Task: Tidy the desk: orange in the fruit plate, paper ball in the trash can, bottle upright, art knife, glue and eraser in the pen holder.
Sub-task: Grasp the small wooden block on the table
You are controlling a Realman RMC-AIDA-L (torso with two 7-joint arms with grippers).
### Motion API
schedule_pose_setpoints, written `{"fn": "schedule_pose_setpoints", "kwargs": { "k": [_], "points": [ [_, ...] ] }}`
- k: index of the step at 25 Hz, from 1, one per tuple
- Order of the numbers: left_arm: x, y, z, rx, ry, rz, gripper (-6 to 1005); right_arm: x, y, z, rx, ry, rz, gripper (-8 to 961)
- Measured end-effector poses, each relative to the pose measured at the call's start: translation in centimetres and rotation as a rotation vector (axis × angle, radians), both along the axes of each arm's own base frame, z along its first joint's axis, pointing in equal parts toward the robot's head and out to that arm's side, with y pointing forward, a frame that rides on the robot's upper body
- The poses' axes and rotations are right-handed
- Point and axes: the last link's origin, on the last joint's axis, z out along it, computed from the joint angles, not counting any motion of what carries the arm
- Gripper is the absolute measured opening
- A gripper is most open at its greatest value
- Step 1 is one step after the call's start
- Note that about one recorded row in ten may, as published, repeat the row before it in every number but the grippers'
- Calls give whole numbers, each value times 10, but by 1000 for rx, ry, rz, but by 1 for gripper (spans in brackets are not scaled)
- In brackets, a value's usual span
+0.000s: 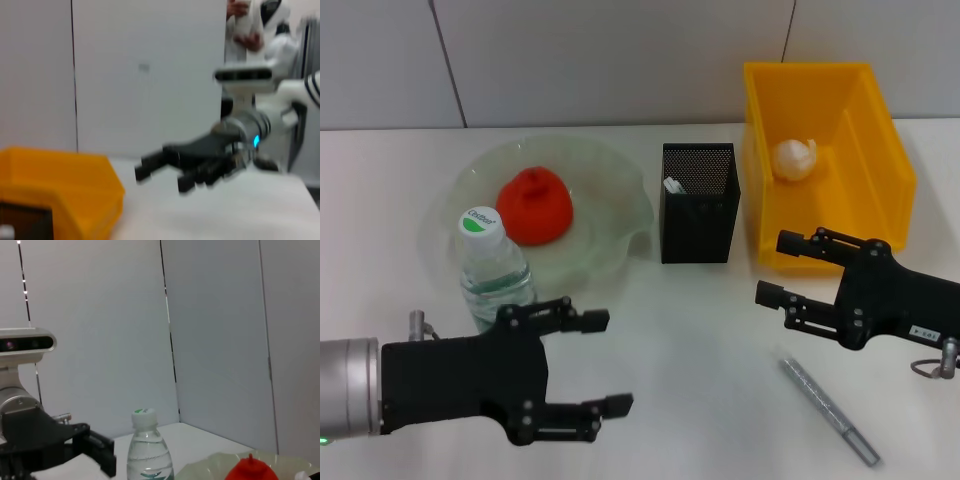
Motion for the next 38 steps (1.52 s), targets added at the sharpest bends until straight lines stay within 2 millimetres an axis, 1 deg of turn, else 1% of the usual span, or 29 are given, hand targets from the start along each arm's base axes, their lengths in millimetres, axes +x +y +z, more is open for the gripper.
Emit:
{"fn": "schedule_pose_setpoints", "kwargs": {
  "k": [1, 2, 6, 9, 11, 12, 15, 16, 19, 21, 25, 31, 38],
  "points": [
    [1, 2, 1, -29, 67, 20, 834, 0, 2, -1, 5, -7, -5, 700],
    [1, 2, 1, -29, 67, 20, 834, 0, 2, -1, 5, -7, -5, 700],
    [7, 5, 4, -78, 196, 61, 834, -1, 5, -2, 7, -16, -5, 700],
    [8, 6, 6, -84, 236, 84, 834, -2, 6, -2, 9, -17, -2, 700],
    [7, 8, 10, -89, 306, 133, 834, -2, 6, -2, 13, -17, 1, 700],
    [7, 8, 10, -89, 306, 133, 834, -2, 6, -2, 13, -17, 1, 700],
    [2, 9, 13, -102, 383, 222, 834, -2, 7, -2, 17, -17, 3, 699],
    [-2, 10, 14, -107, 440, 282, 834, -3, 7, -2, 19, -17, 4, 699],
    [-3, 11, 14, -108, 468, 309, 833, -3, 7, -1, 26, -19, 9, 699],
    [-1, 10, 10, -120, 557, 351, 833, -3, 8, -1, 29, -19, 12, 699],
    [0, 12, 9, -113, 625, 387, 833, -3, 8, -1, 29, -19, 12, 699],
    [0, 24, 13, -71, 681, 487, 833, -1, 6, -3, 32, -18, 11, 699],
    [2, 35, 13, -32, 762, 546, 834, 0, 4, -4, 34, -17, 11, 699]
  ]
}}
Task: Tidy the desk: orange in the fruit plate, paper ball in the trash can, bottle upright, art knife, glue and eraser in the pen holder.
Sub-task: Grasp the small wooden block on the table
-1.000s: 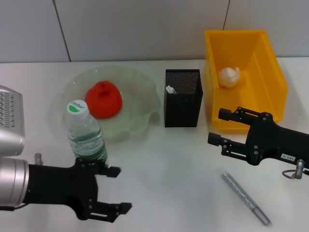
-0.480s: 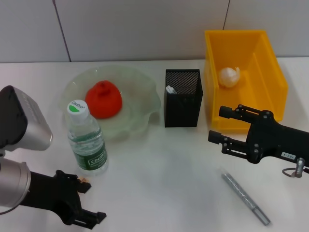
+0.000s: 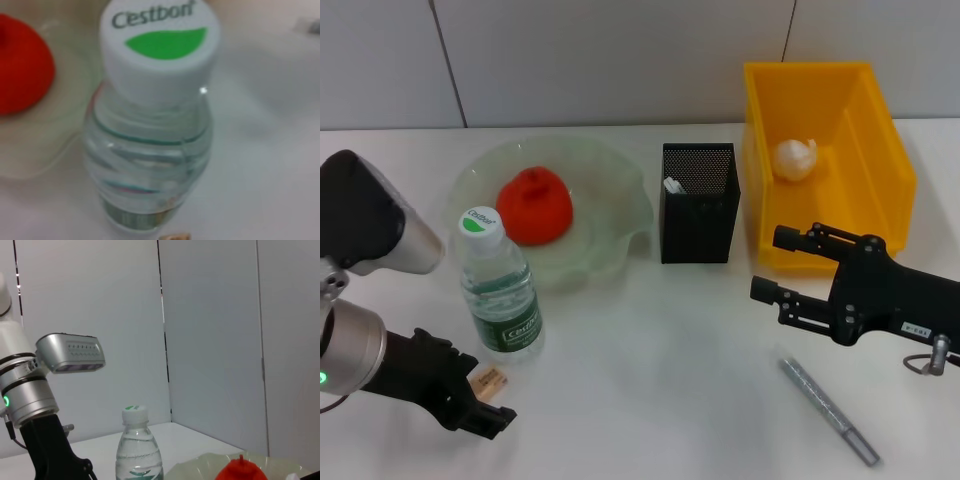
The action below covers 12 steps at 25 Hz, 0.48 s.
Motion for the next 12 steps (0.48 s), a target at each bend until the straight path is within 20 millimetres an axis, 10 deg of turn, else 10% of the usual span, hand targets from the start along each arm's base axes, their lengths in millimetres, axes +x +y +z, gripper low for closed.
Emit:
{"fn": "schedule_pose_setpoints", "kwargs": {
  "k": [12],
  "points": [
    [22, 9, -16, -25, 131, -11, 833, 3, -4, -4, 2, -2, 7, 699]
  ]
}}
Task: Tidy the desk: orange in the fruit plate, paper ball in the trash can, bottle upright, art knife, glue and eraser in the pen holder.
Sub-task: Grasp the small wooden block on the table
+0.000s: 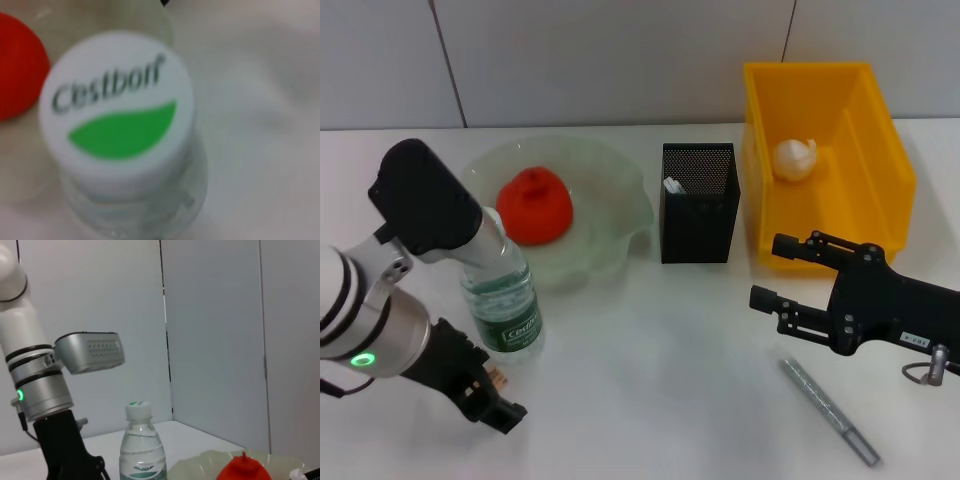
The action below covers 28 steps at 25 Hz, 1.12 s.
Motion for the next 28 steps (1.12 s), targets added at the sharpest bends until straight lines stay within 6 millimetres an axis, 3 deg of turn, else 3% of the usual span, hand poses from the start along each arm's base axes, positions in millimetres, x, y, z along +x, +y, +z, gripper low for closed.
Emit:
{"fn": "schedule_pose_setpoints", "kwargs": {
  "k": [6, 28],
  "points": [
    [9, 7, 0, 4, 41, 7, 833, 2, -3, -2, 0, 0, 2, 699],
    [13, 18, -4, 10, 106, 45, 831, 3, -5, -5, 5, -3, 8, 699]
  ]
}}
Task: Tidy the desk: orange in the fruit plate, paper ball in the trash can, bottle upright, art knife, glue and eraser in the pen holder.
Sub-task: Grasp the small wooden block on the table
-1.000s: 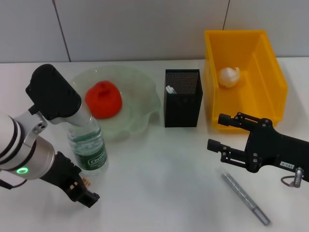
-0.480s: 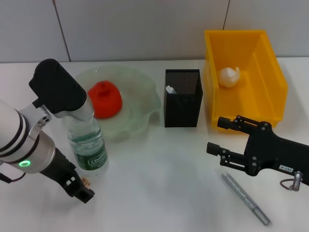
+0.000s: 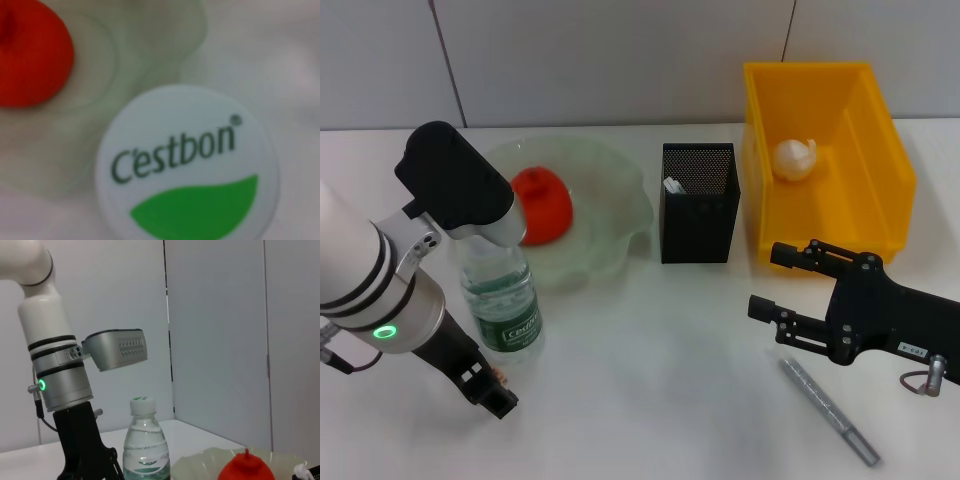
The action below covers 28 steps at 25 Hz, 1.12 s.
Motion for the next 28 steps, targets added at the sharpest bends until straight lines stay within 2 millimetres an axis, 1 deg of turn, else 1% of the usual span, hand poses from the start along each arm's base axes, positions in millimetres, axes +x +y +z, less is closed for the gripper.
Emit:
{"fn": "schedule_pose_setpoints", "kwargs": {
  "k": [6, 7, 24, 28],
  "points": [
    [-2, 3, -4, 0, 18, 15, 831, 0, 0, -1, -2, 2, 0, 699],
    [-3, 4, -5, 7, 45, 13, 830, 0, 0, -1, -3, 3, -1, 699],
    [-6, 1, -14, -12, 68, 9, 829, 0, 0, -2, -6, 5, -4, 699],
    [-5, 0, -17, -20, 72, 2, 805, 0, 0, -2, -6, 5, -4, 699]
  ]
}}
